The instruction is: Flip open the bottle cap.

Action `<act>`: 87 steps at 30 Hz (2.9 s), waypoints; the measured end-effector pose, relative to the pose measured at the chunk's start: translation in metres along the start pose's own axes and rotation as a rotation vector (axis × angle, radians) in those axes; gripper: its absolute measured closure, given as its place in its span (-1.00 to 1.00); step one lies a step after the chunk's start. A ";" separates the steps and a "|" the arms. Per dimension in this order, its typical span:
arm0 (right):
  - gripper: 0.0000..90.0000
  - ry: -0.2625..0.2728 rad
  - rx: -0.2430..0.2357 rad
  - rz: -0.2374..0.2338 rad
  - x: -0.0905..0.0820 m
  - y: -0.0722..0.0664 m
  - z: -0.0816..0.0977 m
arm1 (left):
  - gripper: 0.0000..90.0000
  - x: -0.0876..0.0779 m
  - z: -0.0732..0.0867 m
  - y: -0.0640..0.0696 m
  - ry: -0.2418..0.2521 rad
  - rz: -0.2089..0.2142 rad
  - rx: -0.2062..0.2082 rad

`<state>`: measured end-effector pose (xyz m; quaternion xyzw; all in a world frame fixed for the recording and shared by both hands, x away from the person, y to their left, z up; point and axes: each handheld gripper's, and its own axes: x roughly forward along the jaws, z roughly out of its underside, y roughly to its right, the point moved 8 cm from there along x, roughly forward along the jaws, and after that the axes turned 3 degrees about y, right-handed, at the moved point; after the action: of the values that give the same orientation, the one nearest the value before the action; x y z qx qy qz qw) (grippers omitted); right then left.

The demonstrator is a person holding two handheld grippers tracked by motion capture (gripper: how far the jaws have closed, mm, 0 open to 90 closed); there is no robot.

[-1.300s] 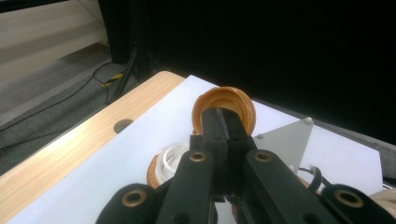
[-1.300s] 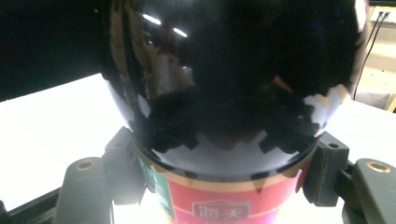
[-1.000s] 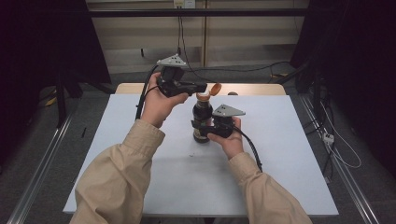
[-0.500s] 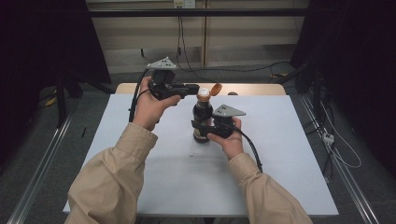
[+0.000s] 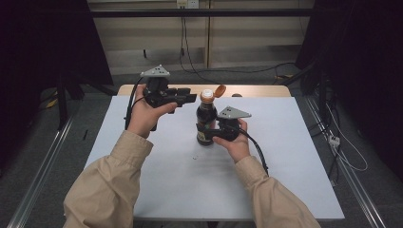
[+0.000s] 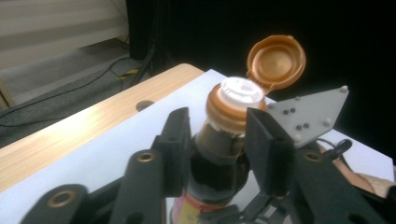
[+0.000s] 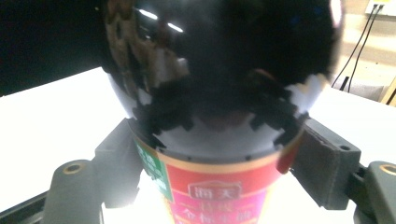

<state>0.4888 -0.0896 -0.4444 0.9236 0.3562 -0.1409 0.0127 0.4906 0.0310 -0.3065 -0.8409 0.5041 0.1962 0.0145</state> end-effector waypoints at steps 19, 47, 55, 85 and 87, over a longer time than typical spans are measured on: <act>-0.63 -0.023 0.002 0.003 -0.017 0.005 0.007 | -0.29 -0.005 0.022 -0.013 0.026 -0.006 -0.027; -0.64 -0.044 -0.018 -0.009 -0.053 0.006 0.017 | -0.63 -0.010 0.063 -0.011 -0.015 -0.007 -0.006; -0.64 -0.042 -0.017 -0.005 -0.067 0.009 0.021 | -0.64 -0.016 0.075 -0.005 -0.011 0.000 -0.007; -0.69 -0.106 0.011 -0.021 -0.109 0.009 0.047 | -0.68 -0.042 0.137 -0.011 -0.041 -0.024 -0.037; -0.69 -0.112 0.015 -0.018 -0.113 0.010 0.050 | -0.68 -0.044 0.139 -0.010 -0.036 -0.028 -0.040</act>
<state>0.4029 -0.1770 -0.4625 0.9112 0.3621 -0.1951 0.0242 0.4371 0.1043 -0.4211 -0.8443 0.4880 0.2213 0.0093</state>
